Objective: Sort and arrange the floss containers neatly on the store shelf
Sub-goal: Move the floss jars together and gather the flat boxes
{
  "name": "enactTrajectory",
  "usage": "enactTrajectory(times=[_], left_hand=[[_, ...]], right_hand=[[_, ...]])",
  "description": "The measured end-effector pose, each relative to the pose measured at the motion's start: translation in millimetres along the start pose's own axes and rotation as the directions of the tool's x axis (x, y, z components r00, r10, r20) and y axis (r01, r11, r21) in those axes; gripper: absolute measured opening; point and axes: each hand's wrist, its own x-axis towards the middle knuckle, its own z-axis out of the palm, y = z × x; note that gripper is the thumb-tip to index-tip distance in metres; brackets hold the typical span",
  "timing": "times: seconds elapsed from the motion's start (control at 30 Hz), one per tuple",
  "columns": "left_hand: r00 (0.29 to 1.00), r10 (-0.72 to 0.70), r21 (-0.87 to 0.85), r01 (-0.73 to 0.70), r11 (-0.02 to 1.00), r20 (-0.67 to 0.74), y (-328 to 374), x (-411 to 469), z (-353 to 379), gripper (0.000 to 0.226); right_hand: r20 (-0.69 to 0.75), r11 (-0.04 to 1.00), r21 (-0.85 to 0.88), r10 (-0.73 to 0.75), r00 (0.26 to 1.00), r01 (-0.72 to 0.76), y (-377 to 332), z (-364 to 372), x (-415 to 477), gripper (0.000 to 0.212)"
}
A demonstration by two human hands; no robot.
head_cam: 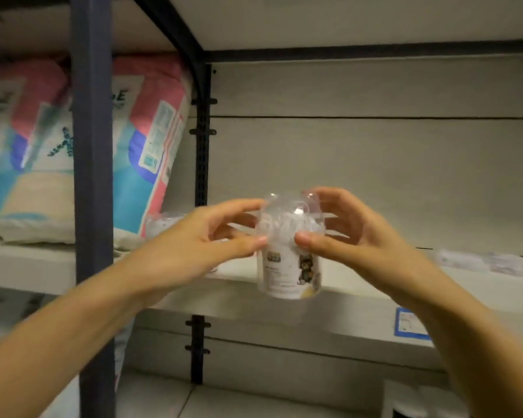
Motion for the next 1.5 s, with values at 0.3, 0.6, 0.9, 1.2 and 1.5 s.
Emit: enactTrajectory(times=[0.3,0.6,0.9,1.2,1.5], left_hand=[[0.994,0.035,0.241,-0.060,0.969,0.105,-16.5,73.3,-65.8,0.048],[0.983,-0.025,0.529,-0.077,0.845,0.182,-48.6,91.6,-63.1,0.052],[0.977,-0.013,0.723,-0.149,0.675,0.213,-63.8,108.6,-48.8,0.051],[0.966,-0.083,0.822,-0.159,0.547,0.243,-65.2,136.2,-43.8,0.049],[0.991,-0.084,0.939,-0.070,0.336,0.104,-49.1,128.8,-30.3,0.062]], right_hand=[[-0.030,0.982,-0.180,0.050,0.998,-0.055,-6.0,17.7,81.7,0.060],[0.041,0.801,-0.596,0.112,0.993,-0.066,21.1,32.0,93.9,0.065],[0.066,0.519,-0.853,0.189,0.980,-0.042,35.5,31.9,105.1,0.062],[0.007,0.317,-0.946,0.220,0.975,-0.065,40.1,38.6,123.8,0.068],[-0.045,0.381,-0.921,0.100,0.994,-0.080,31.1,35.4,102.9,0.065]])
